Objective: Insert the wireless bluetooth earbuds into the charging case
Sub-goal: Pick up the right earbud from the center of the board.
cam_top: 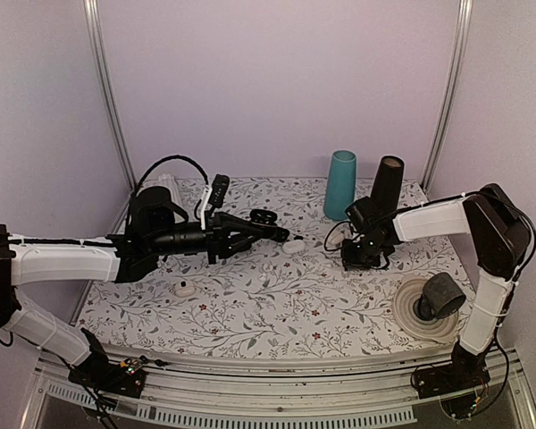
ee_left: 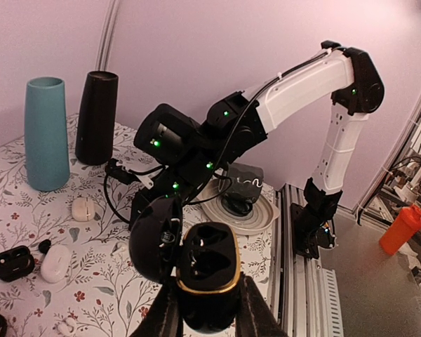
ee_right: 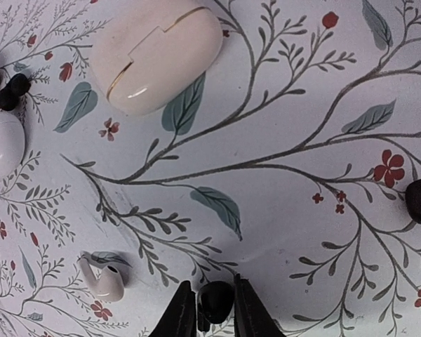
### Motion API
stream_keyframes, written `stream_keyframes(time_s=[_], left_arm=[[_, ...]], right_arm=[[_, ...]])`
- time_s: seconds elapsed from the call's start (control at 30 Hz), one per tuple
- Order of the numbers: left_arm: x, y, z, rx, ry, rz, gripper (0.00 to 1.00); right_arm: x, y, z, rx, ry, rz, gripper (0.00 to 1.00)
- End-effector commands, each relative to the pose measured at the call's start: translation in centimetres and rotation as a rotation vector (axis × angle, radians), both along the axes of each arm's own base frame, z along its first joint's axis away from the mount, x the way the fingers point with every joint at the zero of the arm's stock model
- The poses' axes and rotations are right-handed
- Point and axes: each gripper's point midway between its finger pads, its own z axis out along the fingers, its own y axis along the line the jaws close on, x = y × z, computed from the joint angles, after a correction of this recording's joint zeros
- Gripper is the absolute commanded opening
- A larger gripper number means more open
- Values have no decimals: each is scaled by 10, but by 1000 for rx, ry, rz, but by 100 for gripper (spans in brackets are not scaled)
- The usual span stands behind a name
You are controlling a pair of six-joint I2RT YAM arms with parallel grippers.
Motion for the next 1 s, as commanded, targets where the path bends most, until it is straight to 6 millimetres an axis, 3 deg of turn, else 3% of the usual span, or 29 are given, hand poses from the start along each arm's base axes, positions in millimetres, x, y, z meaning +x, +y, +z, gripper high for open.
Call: stream_keyframes(time_s=[0.0,0.4,0.63,0.97], left_arm=[[5,2,13,-27,-27,10,0],[5,2,13,-27,-25,9,0],[7,1,10,-21,-20,17,0],[14,1,3,-9,-6,50,0]], right_arm=[[1,-3,-5,-56,6,3,20],[-3,1,-15,-130,33,44,22],[-8,4,-17,-139,45,60,14],[-6,10,7,-70,-13,56,9]])
